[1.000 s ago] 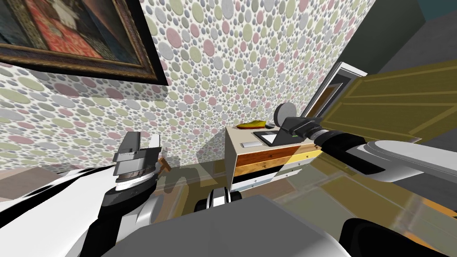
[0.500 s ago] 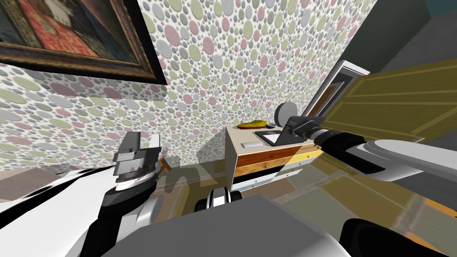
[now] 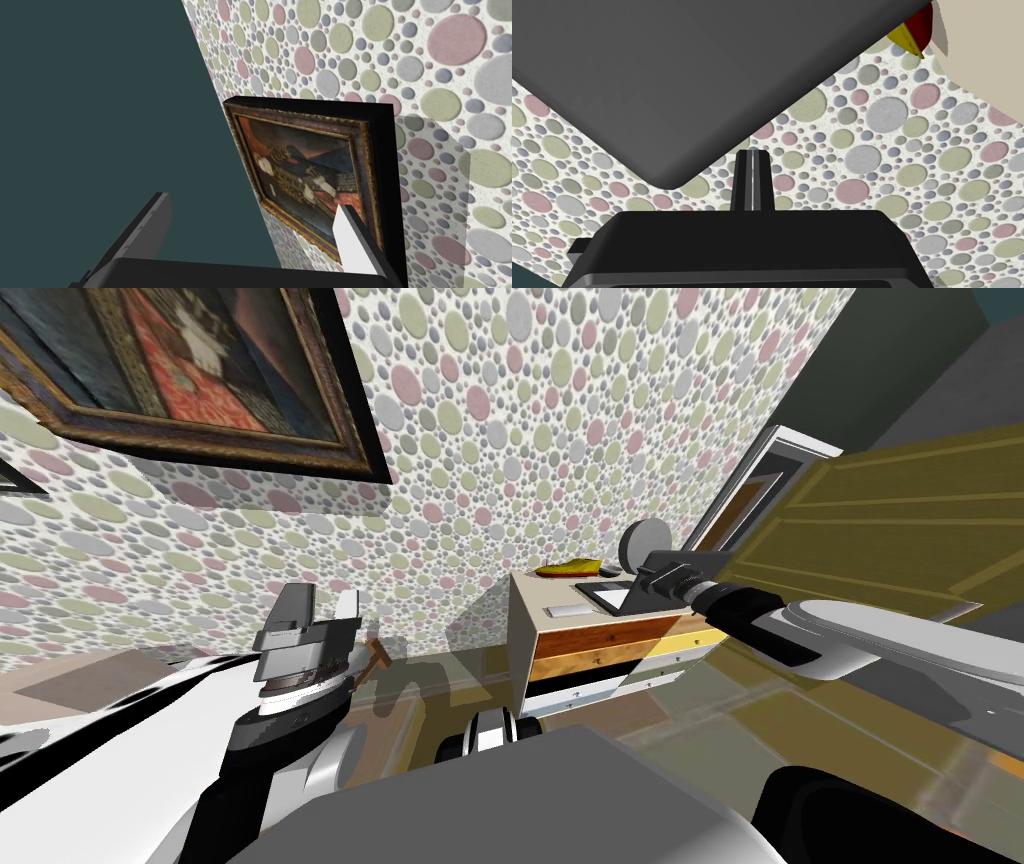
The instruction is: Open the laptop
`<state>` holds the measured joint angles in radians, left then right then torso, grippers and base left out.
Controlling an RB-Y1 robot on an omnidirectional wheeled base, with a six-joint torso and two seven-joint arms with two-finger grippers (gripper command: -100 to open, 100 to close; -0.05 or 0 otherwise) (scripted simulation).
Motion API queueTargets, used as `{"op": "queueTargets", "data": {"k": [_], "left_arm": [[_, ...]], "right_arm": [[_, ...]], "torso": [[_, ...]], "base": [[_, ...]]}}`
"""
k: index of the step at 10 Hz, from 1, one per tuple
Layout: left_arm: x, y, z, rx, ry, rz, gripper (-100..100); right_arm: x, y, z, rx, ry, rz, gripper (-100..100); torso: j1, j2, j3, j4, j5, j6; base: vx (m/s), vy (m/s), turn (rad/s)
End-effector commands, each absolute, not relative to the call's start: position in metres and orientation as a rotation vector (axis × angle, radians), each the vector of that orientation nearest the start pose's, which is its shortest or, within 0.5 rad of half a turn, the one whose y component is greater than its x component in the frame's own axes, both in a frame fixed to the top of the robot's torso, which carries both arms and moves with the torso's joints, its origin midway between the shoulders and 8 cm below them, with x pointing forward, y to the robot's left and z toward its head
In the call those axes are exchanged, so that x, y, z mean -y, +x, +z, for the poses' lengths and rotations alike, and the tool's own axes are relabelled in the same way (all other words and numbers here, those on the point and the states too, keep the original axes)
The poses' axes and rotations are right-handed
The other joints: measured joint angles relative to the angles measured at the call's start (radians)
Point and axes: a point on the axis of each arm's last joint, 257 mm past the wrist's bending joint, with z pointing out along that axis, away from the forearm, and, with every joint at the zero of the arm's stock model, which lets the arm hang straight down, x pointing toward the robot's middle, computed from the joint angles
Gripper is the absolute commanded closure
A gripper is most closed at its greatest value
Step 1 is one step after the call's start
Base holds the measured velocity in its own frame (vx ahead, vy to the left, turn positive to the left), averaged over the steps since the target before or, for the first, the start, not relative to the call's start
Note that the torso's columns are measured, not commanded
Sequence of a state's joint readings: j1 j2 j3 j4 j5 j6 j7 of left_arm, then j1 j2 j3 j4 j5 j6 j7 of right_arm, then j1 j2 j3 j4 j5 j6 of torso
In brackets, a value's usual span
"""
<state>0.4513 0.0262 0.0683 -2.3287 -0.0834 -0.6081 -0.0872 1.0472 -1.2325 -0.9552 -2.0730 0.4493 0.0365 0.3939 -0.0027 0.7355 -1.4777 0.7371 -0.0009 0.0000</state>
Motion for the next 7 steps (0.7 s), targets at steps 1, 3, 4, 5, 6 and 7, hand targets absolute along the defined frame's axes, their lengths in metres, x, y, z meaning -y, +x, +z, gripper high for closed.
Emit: {"op": "queueTargets", "data": {"k": [1,3,4,5,6,7], "left_arm": [[-0.272,0.314,0.079,-0.556,-0.387,-1.159,0],[-0.272,0.314,0.079,-0.556,-0.387,-1.159,0],[-0.272,0.314,0.079,-0.556,-0.387,-1.159,0],[-0.272,0.314,0.079,-0.556,-0.387,-1.159,0],[-0.272,0.314,0.079,-0.556,-0.387,-1.159,0],[-0.272,0.314,0.079,-0.556,-0.387,-1.159,0]], "right_arm": [[0.544,0.402,0.076,-1.49,-0.595,-0.699,100],[0.558,0.406,0.066,-1.509,-0.573,-0.683,100],[0.568,0.408,0.061,-1.52,-0.55,-0.685,100],[0.573,0.41,0.054,-1.531,-0.535,-0.679,100],[0.581,0.412,0.054,-1.531,-0.514,-0.683,100],[0.579,0.414,0.059,-1.516,-0.512,-0.682,100]], "torso": [[0.0,0.001,0.0,0.0,0.0,0.0],[0.004,0.004,0.003,0.001,0.001,0.001],[0.002,0.003,0.002,0.001,0.001,0.001],[0.001,0.002,0.001,0.001,0.0,0.0],[0.001,0.001,0.001,0.0,0.0,0.0],[0.001,0.001,0.001,0.0,0.0,0.0]], "base": [[-0.05,0.045,0.213],[-0.046,0.051,0.048],[-0.005,0.012,-0.031],[0.0,0.0,0.0],[0.003,-0.006,0.007],[0.0,0.0,0.0]]}}
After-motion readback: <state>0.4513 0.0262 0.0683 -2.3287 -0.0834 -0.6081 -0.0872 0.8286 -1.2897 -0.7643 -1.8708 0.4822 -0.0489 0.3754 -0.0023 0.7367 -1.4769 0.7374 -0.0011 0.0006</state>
